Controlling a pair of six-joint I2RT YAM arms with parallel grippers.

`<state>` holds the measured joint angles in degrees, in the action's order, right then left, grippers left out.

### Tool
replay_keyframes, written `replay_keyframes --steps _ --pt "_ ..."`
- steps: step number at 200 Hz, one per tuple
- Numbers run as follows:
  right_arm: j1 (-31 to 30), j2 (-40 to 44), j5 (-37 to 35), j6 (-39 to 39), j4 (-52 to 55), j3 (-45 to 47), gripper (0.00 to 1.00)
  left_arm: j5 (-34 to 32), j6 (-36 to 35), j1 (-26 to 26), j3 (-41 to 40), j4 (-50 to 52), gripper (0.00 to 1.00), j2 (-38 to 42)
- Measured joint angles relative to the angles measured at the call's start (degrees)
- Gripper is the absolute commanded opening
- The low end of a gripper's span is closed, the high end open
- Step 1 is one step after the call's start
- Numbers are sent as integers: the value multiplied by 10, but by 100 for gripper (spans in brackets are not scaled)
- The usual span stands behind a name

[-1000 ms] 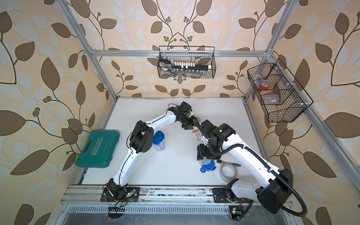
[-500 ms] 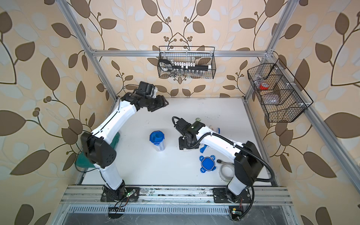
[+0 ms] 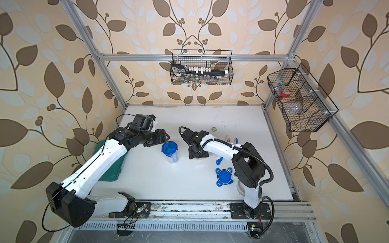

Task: Take out toiletry kits
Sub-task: Place the container at the center of the board.

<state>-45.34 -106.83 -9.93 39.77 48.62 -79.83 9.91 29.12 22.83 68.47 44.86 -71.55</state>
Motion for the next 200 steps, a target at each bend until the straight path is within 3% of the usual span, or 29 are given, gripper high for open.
replay_keyframes --steps 96,200 --pt "37 92 25 3 -56 57 67 10 -11 0 -13 -31 68 9" --pt "51 3 10 7 -46 55 67 66 -3 0 -49 -30 66 6"
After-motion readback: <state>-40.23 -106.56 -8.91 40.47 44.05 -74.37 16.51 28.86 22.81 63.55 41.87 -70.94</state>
